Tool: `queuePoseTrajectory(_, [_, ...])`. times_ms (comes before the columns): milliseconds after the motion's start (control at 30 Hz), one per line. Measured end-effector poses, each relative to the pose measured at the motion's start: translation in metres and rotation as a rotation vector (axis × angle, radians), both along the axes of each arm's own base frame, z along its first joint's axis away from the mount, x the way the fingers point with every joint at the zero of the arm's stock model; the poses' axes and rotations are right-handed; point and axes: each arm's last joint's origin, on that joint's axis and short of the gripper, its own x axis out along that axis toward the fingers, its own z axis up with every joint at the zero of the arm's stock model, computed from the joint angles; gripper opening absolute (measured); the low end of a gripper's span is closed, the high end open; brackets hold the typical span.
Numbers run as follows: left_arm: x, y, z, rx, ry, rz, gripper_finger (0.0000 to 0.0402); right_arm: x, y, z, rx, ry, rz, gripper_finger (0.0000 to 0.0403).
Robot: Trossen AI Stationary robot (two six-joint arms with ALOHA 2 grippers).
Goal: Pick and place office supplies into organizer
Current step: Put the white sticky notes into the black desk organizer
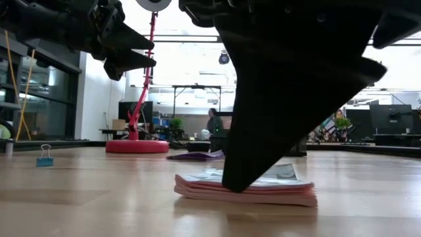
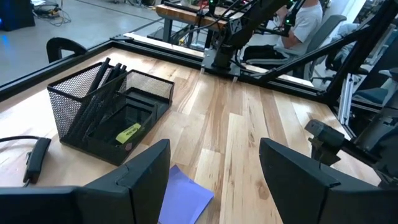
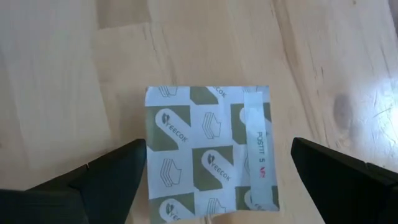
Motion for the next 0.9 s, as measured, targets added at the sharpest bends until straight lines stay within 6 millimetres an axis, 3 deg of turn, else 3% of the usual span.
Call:
queuePoseTrajectory(400, [0.000, 0.000, 0.000, 0.000, 0.000, 0.000, 0.0233, 0.008, -0.018, -0.002, 0.071, 0.074, -0.025, 0.0397])
queuePoseTrajectory(700, [0.000, 0.000, 0.000, 0.000, 0.000, 0.000, 0.0233, 0.010, -0.036, -0.023, 0.177, 0.113, -0.024, 0.0397])
queuePoseTrajectory(900, [0.000, 0.000, 0.000, 0.000, 0.001, 0.000, 0.0233, 0.010, -0.037, -0.026, 0.201, 0.112, -0.071, 0.0397])
